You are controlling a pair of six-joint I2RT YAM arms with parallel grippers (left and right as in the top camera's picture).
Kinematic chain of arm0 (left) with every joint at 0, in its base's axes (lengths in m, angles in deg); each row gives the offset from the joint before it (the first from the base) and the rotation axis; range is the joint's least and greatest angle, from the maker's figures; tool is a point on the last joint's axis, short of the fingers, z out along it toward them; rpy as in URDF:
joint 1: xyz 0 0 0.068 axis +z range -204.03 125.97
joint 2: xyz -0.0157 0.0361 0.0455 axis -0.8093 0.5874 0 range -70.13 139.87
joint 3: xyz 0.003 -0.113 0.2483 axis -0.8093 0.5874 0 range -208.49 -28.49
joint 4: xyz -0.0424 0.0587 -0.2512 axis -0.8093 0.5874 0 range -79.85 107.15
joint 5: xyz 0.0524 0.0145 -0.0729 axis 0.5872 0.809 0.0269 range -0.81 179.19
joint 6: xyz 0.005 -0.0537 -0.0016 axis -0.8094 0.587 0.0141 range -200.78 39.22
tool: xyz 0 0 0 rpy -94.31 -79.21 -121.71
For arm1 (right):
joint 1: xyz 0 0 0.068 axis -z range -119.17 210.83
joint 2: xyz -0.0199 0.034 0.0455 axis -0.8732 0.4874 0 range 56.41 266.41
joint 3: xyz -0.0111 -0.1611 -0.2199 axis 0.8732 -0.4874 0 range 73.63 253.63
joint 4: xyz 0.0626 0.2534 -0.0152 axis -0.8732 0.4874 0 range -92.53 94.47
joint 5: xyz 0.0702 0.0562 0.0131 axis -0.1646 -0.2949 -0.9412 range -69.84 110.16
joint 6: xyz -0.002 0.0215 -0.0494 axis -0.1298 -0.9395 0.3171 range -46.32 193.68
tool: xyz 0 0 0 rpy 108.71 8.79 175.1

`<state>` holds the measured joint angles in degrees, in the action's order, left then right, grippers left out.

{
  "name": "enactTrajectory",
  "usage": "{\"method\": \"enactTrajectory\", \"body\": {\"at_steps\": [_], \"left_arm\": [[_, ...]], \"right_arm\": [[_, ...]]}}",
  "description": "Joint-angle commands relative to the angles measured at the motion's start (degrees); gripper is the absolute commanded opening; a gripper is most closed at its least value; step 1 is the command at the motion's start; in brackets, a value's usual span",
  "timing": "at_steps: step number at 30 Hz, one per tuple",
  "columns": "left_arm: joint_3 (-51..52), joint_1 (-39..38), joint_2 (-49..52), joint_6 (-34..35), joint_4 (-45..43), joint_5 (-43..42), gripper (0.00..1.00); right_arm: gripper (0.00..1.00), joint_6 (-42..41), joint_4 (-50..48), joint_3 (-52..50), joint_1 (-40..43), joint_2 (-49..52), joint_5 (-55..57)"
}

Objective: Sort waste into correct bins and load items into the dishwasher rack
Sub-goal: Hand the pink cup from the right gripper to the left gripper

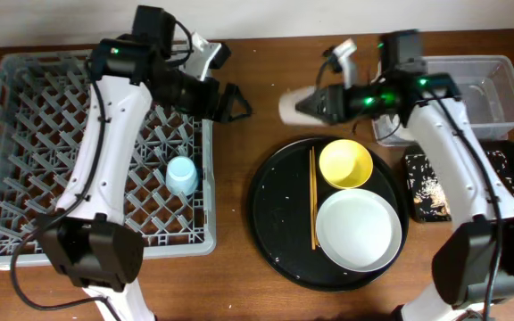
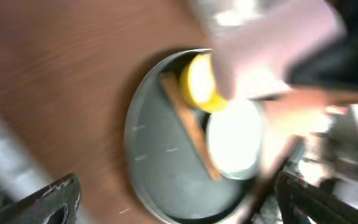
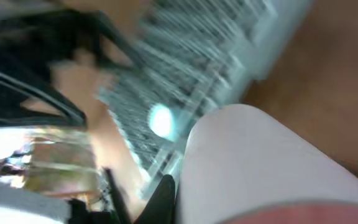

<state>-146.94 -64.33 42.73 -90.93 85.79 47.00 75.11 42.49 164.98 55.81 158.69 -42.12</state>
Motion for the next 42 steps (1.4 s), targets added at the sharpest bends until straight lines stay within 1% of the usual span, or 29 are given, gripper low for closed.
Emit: {"method": "enactTrajectory", "body": {"at_steps": [1,2,3,5,7,8,9,11,13,14,15,16,17,20,24,26,27,28,29,34,38,42], "left_arm": [[-0.63,1.55,-0.04,-9.55,-0.20,-28.39,0.99],[-0.63,1.64,-0.04,-10.78,-0.20,-32.11,0.99],[-0.63,1.64,-0.04,-11.85,-0.20,-35.19,0.99],[-0.63,1.64,-0.04,-13.66,-0.24,-40.17,0.98],[-0.63,2.03,-0.04,-13.99,-0.76,-41.64,0.91],[-0.63,2.60,-0.04,-13.97,-0.87,-41.62,0.89],[-0.63,3.28,-0.04,-13.99,-0.87,-41.62,0.83],[-0.63,4.11,-0.04,-13.99,-1.18,-41.62,0.83],[-0.63,4.11,-0.04,-13.99,-1.70,-40.44,0.83],[-0.63,4.11,-0.04,-13.97,-1.66,-39.41,0.84],[-0.63,4.11,-0.04,-13.97,-1.62,-38.99,0.87],[-0.63,4.09,-0.04,-13.97,-1.70,-39.04,0.93],[-0.63,4.09,-0.04,-13.97,-1.70,-39.04,0.96],[-0.63,4.09,-0.04,-13.94,-2.36,-39.76,0.99],[-0.63,4.09,-0.04,-13.94,-4.09,-42.49,0.99],[-0.63,4.09,-0.04,-13.94,-4.07,-42.51,0.95],[-0.63,4.09,-0.04,-13.94,-4.07,-42.49,0.91],[-0.63,4.09,-0.04,-13.94,-4.09,-42.51,0.89],[-0.63,4.09,-0.04,-13.94,-4.07,-42.49,0.83],[-0.63,4.11,-0.04,-13.94,-4.07,-42.47,0.82],[-0.63,4.11,-0.04,-13.94,-4.13,-42.47,0.82],[-0.63,4.11,-0.04,-13.94,-4.48,-42.47,0.84]], "right_arm": [[0.04,-1.07,-7.06,0.57,-1.40,-1.57,-18.45],[0.04,-3.19,-10.12,0.57,-2.03,-1.57,-19.63],[0.04,-6.29,-15.45,0.57,-3.34,-1.57,-21.35],[0.04,-11.43,-22.08,0.57,-4.96,-1.57,-21.57],[0.04,-14.23,-25.16,0.57,-6.10,-1.57,-21.68],[0.04,-14.21,-25.38,0.57,-6.47,-1.57,-21.79],[0.04,-14.23,-25.40,0.57,-6.60,-1.57,-21.79],[0.04,-16.09,-26.91,0.59,-6.60,-1.60,-21.77],[0.04,-22.53,-33.81,0.59,-6.58,-1.77,-21.79],[0.04,-27.85,-40.33,0.59,-6.45,-2.14,-21.77],[0.04,-31.80,-45.09,0.59,-6.14,-2.34,-21.77],[0.04,-34.03,-47.60,0.59,-6.16,-2.36,-21.77],[0.04,-35.28,-48.98,0.59,-6.29,-2.36,-21.77],[0.04,-35.39,-49.09,0.59,-7.93,-2.34,-21.75],[0.04,-35.34,-48.87,0.59,-10.36,-2.27,-20.63],[0.04,-35.32,-48.68,0.59,-10.36,-2.27,-20.46],[0.04,-35.34,-48.65,0.59,-10.38,-2.25,-20.46],[0.04,-34.75,-47.67,0.59,-10.38,-2.25,-20.46],[0.04,-34.32,-47.17,0.59,-10.34,-2.25,-20.46],[0.04,-34.29,-47.21,0.59,-10.23,-2.16,-19.80],[0.04,-34.53,-47.21,0.59,-8.41,-2.16,-19.61],[0.04,-34.51,-47.21,0.59,-8.41,-2.16,-19.61]]}}
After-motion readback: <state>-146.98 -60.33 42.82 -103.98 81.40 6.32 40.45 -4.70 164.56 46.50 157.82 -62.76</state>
